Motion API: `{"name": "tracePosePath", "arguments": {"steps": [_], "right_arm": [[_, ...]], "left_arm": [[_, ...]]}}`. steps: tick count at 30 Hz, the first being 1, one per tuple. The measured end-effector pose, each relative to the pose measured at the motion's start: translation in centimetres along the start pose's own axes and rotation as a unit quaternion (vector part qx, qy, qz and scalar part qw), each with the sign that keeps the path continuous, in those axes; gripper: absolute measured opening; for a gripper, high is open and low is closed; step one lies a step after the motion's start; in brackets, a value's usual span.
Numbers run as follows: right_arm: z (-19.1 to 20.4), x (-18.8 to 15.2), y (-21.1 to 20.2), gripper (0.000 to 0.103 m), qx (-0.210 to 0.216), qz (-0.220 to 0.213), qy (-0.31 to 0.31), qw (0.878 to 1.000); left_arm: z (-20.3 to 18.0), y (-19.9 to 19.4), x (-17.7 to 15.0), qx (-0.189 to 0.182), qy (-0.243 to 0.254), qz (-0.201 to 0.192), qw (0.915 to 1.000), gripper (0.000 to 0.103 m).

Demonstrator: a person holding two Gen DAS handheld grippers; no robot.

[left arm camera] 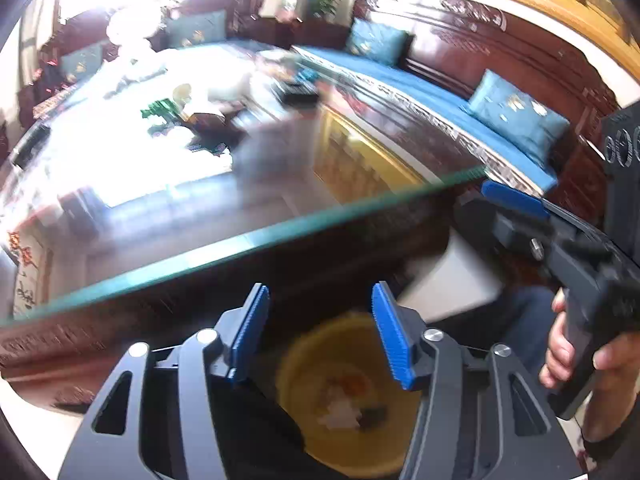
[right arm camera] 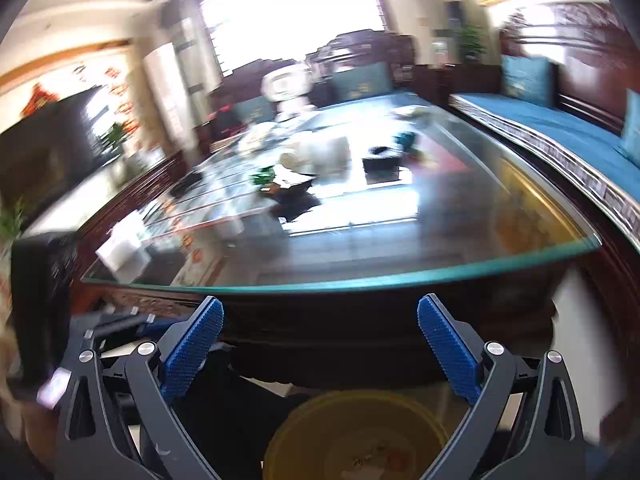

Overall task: Collect trash
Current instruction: 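Raise both grippers from the bin back over the table, then lower the right gripper onto the brown chocolate snack bag and close it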

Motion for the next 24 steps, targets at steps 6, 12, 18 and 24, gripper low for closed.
{"name": "tracePosePath", "arguments": {"steps": [6,12,18,24], "right_arm": [[1.6,5.7,3.4,0.095,-0.008,0.017,-0.023,1.000],[2.1,9.8,7.4,0.095,-0.023,0.018,-0.027,0.999],[3.2,11.4,11.0,0.095,0.011,0.029,-0.043,0.999],[3.9,13.6,14.5,0.095,0.037,0.036,-0.039,0.998]], "left_arm": [[5.0,-0.4,5.7,0.051,-0.036,-0.051,0.9967,0.071],[9.2,0.5,9.8,0.076,-0.063,-0.067,0.9929,0.089],[12.5,1.4,11.7,0.143,-0.070,-0.072,0.9847,0.099],[16.0,2.4,12.2,0.166,-0.111,-0.051,0.9785,0.099]]}}
Point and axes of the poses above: each gripper's, at about its wrist camera, not at the fingertips, and y roughly the way its jaws point, z to its left, x to its top, the point moved 5 cm from there along y, roughly the way its jaws point, and after that the axes turned 7 degrees about z, right-handed, at the moved point
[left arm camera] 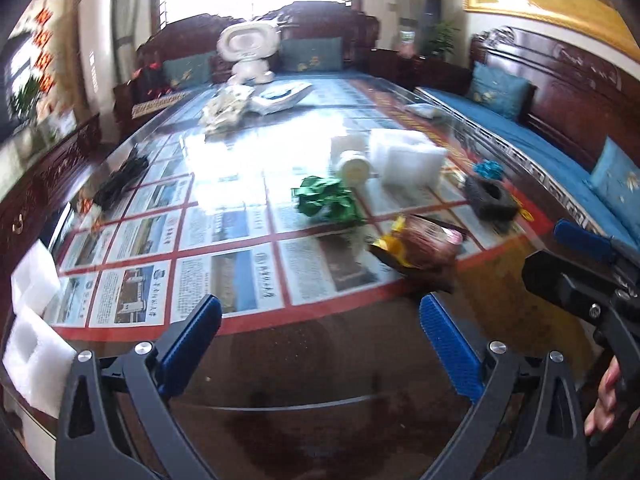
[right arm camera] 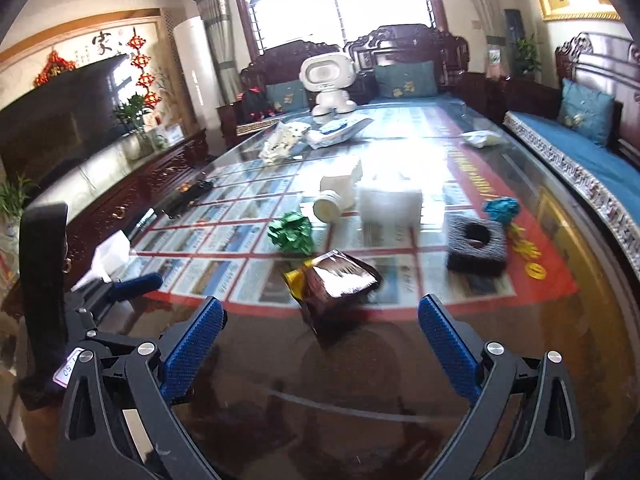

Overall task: Collect trash
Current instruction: 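Lower the right gripper onto the brown chocolate snack bag and close it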

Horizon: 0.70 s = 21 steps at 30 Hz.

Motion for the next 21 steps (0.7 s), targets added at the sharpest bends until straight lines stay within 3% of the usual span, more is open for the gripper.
{"name": "tracePosePath", "arguments": {"steps": [5,10,17,21], "right_arm": [[-0.8,1.6,3.0,0.095,-0.011,0.026,0.015,0.999],[-0.8,2.1,5.2,0.095,-0.026,0.044,0.006,0.999],[-0.6,2.2,7.2,0.095,-0.051,0.065,0.000,0.997],[-0.8,2.2,7.8,0.095,-0.074,0.074,-0.004,0.995]], "left_arm": [[2.0,0.4,0.6,-0.019,-0.017,-0.014,0.9996,0.099],[2.0,1.4,1.1,-0.027,0.001,-0.007,0.9996,0.099],[2.3,2.8,1.7,-0.078,-0.023,-0.001,0.9967,0.099],[1.6,3.3,2.2,-0.075,0.012,-0.001,0.9971,0.099]]}}
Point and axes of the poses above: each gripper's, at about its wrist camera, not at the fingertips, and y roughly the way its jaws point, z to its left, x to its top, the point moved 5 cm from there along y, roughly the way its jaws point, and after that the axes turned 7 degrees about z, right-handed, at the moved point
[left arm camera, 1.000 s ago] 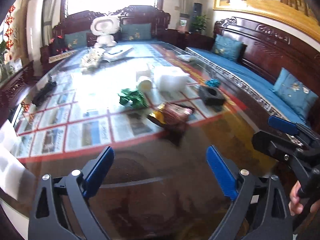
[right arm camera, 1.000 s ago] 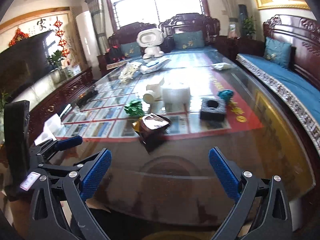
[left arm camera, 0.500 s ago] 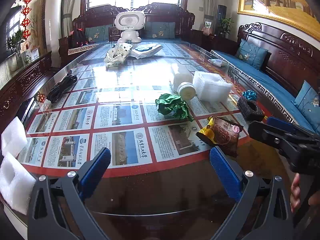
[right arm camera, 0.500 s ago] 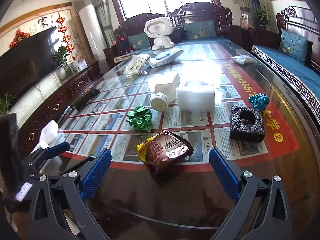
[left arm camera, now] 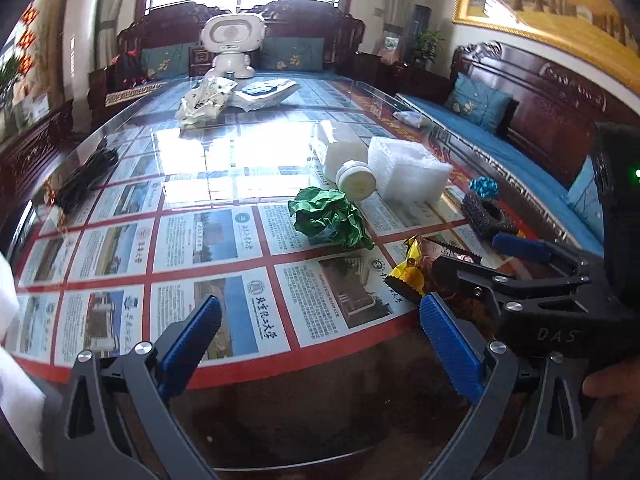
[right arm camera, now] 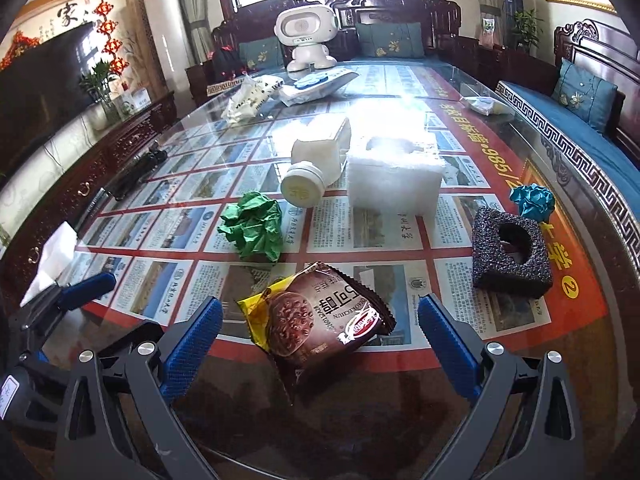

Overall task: Collect trash
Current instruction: 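Lower the right gripper onto the brown chocolate snack bag and close it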

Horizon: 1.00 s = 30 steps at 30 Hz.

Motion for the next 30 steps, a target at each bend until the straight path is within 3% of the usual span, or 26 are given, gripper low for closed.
{"name": "tracePosePath", "arguments": {"steps": [10,15,18,20,30], "right_arm": [[0.3,-0.1,1.4,0.092,-0.015,0.020,-0.029,0.999],[0.6,0.1,2.2,0.078,-0.021,0.027,-0.041,0.999],[0.6,-0.1,2.6,0.066,-0.019,0.034,-0.051,0.998],[0.8,-0.3,2.5,0.065,-0.022,0.028,-0.059,0.998],[0.4,-0.2,1.6,0.038,0.007,0.003,-0.062,0.998]], "left_arm": [[1.1,2.0,1.1,-0.058,-0.021,0.031,0.9976,0.099],[0.8,2.4,1.4,-0.036,0.004,0.028,0.9989,0.099],[0.6,2.6,1.7,-0.049,0.009,0.030,0.9983,0.099],[0.5,2.8,2.0,-0.048,0.012,0.030,0.9983,0.099],[0.2,4.2,2.9,-0.051,0.018,0.041,0.9977,0.099]]}}
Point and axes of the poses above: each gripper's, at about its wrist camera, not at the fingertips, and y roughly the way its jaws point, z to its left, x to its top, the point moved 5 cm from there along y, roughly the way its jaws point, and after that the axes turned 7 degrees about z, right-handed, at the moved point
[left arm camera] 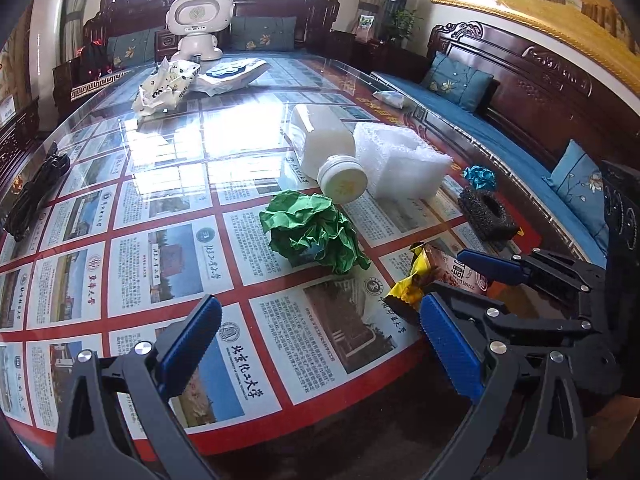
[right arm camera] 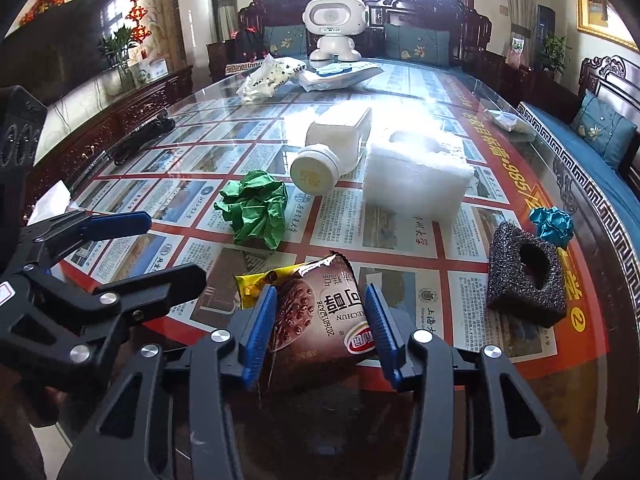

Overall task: Collect trash
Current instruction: 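Lower the right gripper onto the brown chocolate snack bag and close it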

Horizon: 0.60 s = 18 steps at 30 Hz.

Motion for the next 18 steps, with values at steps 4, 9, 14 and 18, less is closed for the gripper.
{"name": "tracePosePath", "arguments": {"steps": [4,9,14,18], "right_arm": [[-0.5,0.1,-0.4,0.019,0.021,-0.007,0.012,1.000],[-0.7,0.0,-0.3,0.054,0.023,-0.002,0.016,1.000],[-1.3,-0.1,-0.9,0.079,0.017,-0.017,0.032,0.999],[-0.3,0.0,-1.5,0.089,0.030,-0.022,0.005,0.999]], "left_arm": [[0.0,0.4,0.2,0.001,-0.002,0.004,1.0000,0.099],[0.2,0.7,0.2,-0.001,-0.007,0.005,1.0000,0.099],[0.9,0.0,0.1,-0.016,-0.019,0.001,0.9997,0.099],[1.4,-1.0,0.0,-0.008,-0.018,-0.006,0.9998,0.099]]}}
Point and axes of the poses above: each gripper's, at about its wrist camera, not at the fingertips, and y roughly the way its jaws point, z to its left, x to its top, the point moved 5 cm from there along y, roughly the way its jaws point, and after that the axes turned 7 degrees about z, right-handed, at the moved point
